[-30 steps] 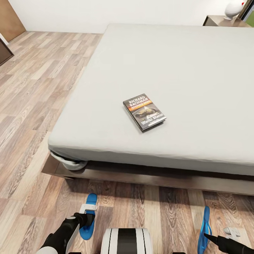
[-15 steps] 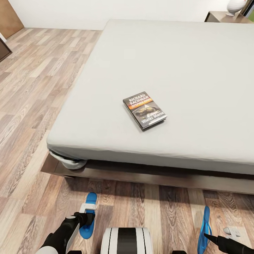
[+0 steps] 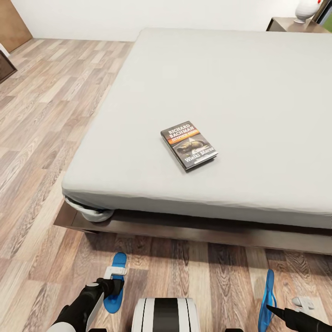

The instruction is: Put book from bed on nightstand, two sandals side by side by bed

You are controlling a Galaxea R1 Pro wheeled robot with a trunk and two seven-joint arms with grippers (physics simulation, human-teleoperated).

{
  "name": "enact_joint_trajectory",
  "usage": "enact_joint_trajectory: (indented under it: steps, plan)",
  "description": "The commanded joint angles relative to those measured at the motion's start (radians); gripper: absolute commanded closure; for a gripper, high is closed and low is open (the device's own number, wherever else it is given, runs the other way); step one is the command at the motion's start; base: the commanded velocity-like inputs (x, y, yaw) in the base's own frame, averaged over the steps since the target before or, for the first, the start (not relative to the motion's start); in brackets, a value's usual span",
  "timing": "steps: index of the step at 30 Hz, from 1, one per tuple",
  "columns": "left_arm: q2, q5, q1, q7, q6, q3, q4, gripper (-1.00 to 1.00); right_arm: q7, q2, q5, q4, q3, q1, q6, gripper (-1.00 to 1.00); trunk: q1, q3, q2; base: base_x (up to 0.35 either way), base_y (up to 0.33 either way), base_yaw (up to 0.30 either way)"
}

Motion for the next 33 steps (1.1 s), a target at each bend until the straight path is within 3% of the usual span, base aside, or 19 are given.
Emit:
enact_joint_trajectory:
  steps: [1,32,33]
  plan:
    - [-0.001,-0.012,0.0,-0.008,0.005,0.008,-0.003,1.0,0.004,0.0,0.001,0.0,-0.007,0.0,0.006,1.0,0.0,-0.001,0.0,0.0,0.0,0.0]
    - [-0.001,-0.012,0.0,-0.008,0.005,0.008,-0.003,1.0,0.004,0.0,0.001,0.0,-0.007,0.0,0.006,1.0,-0.001,0.007,0.0,0.0,0.0,0.0]
    - [-0.001,-0.012,0.0,-0.008,0.005,0.008,-0.003,-1.0,0.004,0.0,0.001,0.0,-0.007,0.0,0.006,1.0,-0.001,0.007,0.0,0.0,0.0,0.0]
